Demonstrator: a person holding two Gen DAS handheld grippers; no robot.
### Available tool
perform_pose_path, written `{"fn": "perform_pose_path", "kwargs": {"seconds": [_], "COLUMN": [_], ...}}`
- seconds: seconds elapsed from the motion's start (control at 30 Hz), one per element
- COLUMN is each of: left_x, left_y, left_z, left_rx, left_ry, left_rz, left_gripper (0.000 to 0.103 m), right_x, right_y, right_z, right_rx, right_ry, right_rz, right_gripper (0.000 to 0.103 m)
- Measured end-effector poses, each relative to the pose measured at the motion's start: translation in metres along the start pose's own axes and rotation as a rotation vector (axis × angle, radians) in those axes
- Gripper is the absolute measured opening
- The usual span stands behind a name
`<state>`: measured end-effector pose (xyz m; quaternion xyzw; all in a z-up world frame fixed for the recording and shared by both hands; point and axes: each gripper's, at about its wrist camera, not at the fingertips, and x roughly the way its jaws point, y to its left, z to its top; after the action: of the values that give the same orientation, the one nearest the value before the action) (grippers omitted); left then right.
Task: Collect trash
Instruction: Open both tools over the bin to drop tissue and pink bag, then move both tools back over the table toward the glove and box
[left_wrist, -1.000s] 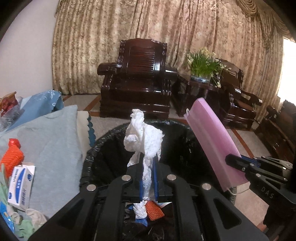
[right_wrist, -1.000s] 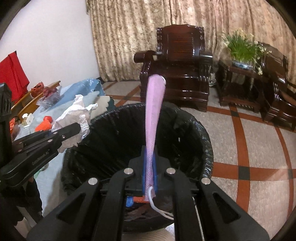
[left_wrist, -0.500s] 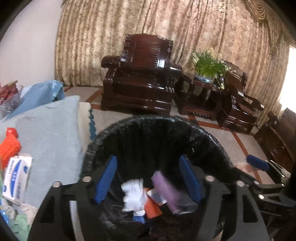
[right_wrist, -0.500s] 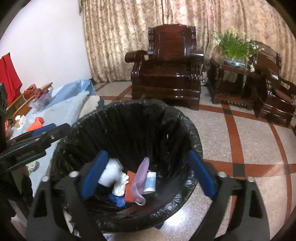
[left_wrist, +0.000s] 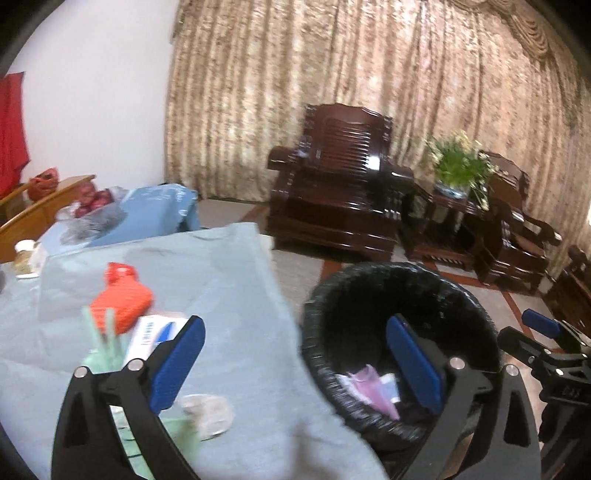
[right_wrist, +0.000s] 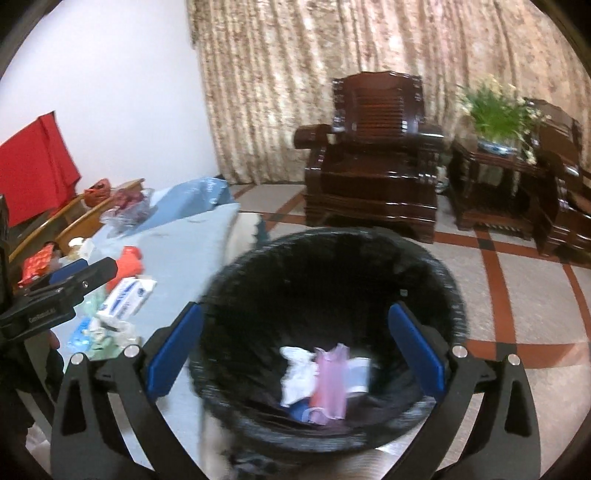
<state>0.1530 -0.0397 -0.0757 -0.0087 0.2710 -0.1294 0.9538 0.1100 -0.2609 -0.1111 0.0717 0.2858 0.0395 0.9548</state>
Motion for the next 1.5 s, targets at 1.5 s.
{"fn": "perform_pose_path", "kwargs": {"seconds": [1.5], "left_x": [-0.047], "left_y": [0.249], "left_z": [-0.078], "left_rx": [-0.189], "left_ry": [0.067], "left_rz": [0.411], "left_gripper": [0.097], "right_x": [0.169], "right_y": [0.287], "right_z": [-0.037], "right_rx": [-0.23], "right_ry": [0.209], "right_rz": [0.168], "right_gripper": [0.098]}}
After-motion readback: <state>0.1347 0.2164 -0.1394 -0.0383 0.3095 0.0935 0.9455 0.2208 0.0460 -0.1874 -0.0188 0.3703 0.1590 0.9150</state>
